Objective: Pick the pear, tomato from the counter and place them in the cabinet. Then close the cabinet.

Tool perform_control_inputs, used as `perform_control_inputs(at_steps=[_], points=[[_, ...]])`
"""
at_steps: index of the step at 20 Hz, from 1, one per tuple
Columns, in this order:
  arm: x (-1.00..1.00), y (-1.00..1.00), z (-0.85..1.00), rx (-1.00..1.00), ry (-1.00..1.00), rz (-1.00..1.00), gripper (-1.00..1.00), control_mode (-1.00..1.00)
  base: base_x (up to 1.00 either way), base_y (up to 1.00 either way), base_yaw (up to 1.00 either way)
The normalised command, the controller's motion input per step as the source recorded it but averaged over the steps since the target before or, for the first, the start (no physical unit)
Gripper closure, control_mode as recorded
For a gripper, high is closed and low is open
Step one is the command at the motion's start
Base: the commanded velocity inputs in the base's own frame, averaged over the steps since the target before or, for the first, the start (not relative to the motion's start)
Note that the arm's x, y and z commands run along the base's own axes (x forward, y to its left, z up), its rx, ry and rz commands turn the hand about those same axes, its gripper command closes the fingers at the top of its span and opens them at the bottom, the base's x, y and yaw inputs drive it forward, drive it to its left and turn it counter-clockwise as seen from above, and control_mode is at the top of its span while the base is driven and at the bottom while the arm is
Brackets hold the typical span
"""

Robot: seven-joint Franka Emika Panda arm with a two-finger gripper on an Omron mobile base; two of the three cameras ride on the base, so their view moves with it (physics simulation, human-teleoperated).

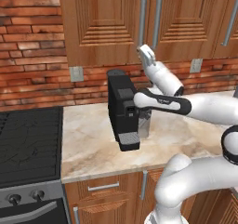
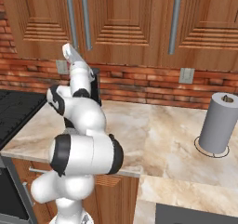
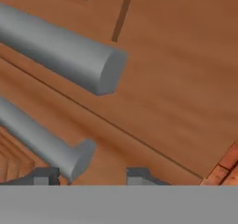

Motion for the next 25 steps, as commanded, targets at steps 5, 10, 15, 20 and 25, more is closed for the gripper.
perform_control_inputs(at_steps=[5,10,15,20,25], points=[[-0.85,0.0,0.98,-0.07,0.22,0.21,-1.0,-1.0,0.0,0.0,0.0],[-1.0,0.0,0.87,-0.11,0.36,0.23,-1.0,-1.0,0.0,0.0,0.0],[-1.0,0.0,0.53,-0.08,0.48,0.18,-1.0,-1.0,0.0,0.0,0.0],[-0.89,0.0,0.33,-0.04,0.52,0.11,-1.0,-1.0,0.0,0.0,0.0],[-0.6,0.02,0.0,-0.09,0.19,0.01,-1.0,-1.0,0.0,0.0,0.0]])
